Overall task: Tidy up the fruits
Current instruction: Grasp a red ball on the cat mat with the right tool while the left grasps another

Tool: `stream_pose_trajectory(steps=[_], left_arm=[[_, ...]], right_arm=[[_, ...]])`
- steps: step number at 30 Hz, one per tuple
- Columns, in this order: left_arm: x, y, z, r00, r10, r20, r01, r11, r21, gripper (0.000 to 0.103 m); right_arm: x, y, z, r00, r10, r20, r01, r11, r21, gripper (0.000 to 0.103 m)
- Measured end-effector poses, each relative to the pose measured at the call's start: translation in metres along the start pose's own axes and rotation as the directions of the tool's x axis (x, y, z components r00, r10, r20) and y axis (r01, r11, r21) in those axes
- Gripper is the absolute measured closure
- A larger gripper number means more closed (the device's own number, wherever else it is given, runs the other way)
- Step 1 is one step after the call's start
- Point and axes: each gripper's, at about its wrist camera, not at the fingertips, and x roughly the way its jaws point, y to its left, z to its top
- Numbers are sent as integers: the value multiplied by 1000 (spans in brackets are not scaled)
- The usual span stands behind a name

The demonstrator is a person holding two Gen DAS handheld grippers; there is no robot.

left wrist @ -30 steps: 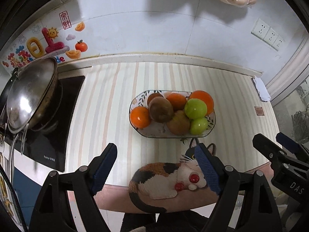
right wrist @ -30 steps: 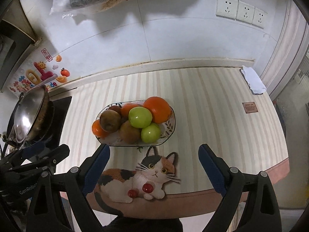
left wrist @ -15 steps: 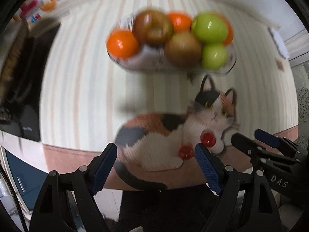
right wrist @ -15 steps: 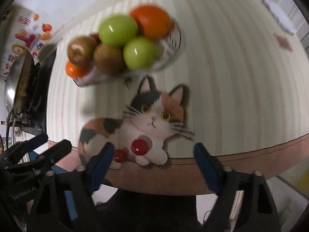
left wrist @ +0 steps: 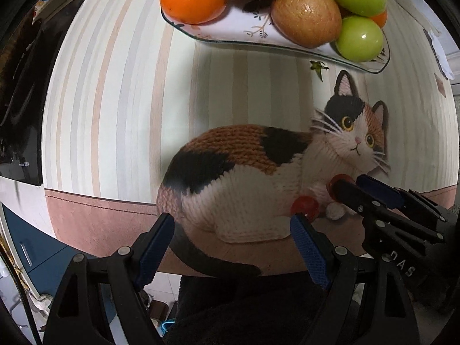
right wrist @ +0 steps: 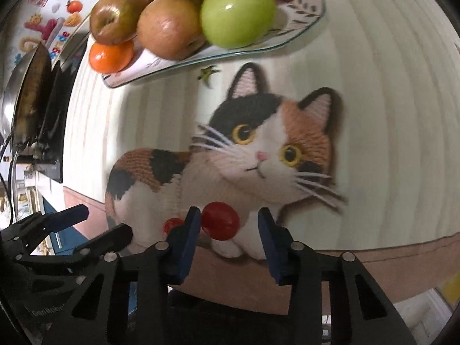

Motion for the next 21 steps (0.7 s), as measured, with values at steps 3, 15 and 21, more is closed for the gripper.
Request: stream_pose_trajectory(steps=[3, 15, 21], left_arm=[[3, 2, -2, 1000, -4, -2, 4, 1000, -6, 21], [25, -31, -11, 986, -168, -18, 169, 981, 92, 28], [39, -59, -9, 984, -179, -18, 180, 971, 155, 57]], right_arm=[[2, 13, 0, 1000, -14, 12, 14, 998, -57, 73], [-30, -25, -1, 996, -11, 86, 7, 999, 49, 73], [-31, -38, -5, 995, -34, 92, 25, 996, 89, 73]])
